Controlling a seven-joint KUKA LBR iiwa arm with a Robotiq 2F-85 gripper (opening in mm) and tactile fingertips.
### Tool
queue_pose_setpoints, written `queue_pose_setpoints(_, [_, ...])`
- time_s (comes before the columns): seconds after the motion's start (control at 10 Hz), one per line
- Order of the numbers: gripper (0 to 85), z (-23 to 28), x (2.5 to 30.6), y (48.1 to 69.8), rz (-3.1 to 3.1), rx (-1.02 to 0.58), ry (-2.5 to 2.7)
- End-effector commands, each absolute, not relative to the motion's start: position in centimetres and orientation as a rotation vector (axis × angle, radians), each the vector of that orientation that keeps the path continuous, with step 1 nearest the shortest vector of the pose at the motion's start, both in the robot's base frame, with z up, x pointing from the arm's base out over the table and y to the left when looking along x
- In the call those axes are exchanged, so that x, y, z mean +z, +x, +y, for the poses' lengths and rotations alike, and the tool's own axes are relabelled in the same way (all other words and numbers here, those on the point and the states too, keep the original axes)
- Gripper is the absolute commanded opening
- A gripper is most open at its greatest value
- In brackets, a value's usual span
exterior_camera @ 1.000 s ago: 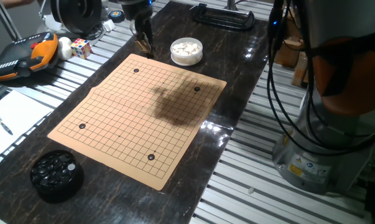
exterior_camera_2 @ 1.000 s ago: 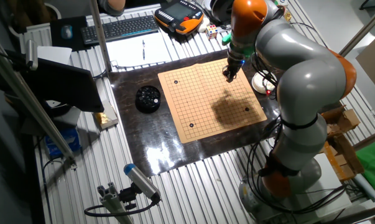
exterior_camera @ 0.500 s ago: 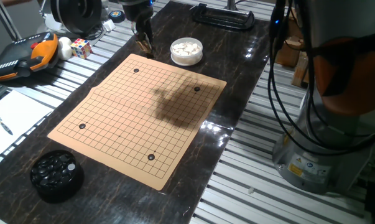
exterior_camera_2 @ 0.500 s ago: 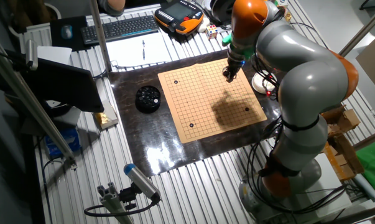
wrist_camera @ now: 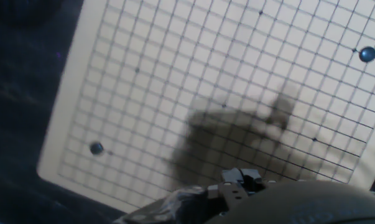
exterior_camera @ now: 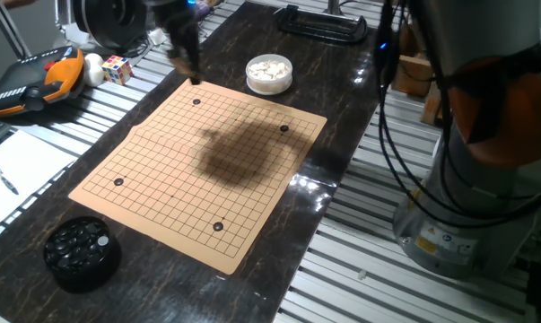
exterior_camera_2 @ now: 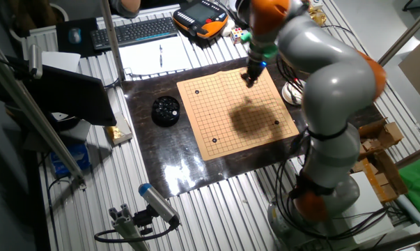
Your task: Play the first move as black on the 3-4 point in the upper right corner of the Go board
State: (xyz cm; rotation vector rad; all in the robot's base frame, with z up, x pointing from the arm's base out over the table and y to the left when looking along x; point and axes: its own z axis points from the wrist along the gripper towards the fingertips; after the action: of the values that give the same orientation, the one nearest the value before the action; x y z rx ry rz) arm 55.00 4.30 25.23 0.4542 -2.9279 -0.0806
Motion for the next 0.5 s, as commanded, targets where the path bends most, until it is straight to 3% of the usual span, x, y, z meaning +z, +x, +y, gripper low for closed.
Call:
queue_pose_setpoints(0.0, [0.7,8.1,25.4,55.3,-2.930,-0.084,0.406])
queue_pose_setpoints(0.4, [0.7,14.4,25.8,56.3,-2.939,-0.096,0.257])
